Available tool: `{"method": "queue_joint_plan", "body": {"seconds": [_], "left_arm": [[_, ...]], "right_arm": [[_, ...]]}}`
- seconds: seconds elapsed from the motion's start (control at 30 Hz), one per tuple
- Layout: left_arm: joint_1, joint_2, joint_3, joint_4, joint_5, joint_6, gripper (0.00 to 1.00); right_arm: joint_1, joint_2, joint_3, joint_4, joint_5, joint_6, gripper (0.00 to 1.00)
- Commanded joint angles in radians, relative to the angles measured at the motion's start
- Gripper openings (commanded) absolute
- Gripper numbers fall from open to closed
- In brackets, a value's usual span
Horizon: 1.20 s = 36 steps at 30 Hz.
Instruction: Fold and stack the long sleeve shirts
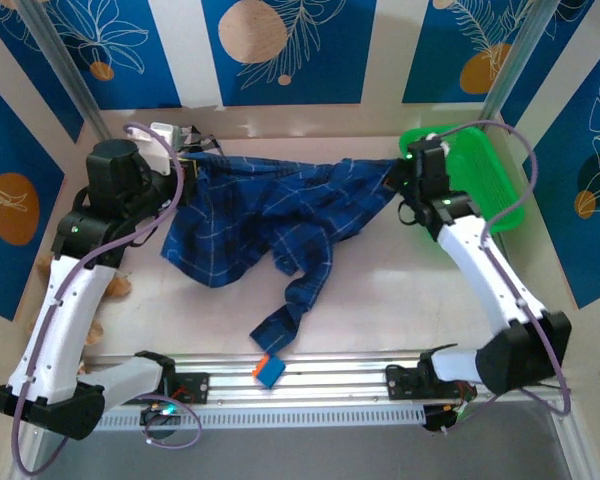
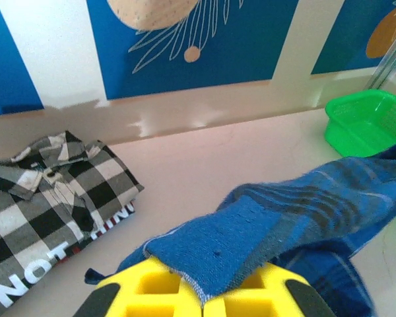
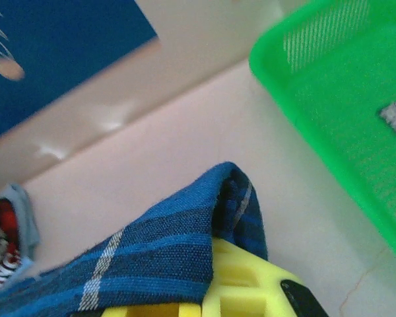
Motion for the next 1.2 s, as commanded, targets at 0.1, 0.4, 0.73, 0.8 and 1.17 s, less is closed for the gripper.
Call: {"method": "queue_joint_plan", "body": {"seconds": [0.1,0.4,0.73,0.8,1.17], "left_arm": [[0.014,0.0,0.156,0.063,-0.016,0.052,0.08],[0.015,0.036,0.222,0.121,-0.055,0.117,0.09],[0.061,0.116,0.177,0.174,-0.086,0.16,0.09],[0.092,0.167,0.171,0.209,-0.067,0.149,0.09],[0.172,0.815,0.731,-0.015,-0.292,0.111,0.88]], "right_arm": [[-0.108,-0.081,0.211,-0.164,-0.15,-0.11,0.0],[-0.166,-0.088,0.399,-0.286,-0.267,-0.165,0.0],[-0.167,0.002,0.414,-0.333,-0.263,-0.216,0.0],[-0.166,0.08,0.442,-0.303,-0.262,-0.242,0.0],[-0.129,0.929,1.252,-0.35,-0.224,-0.279,0.3]]}}
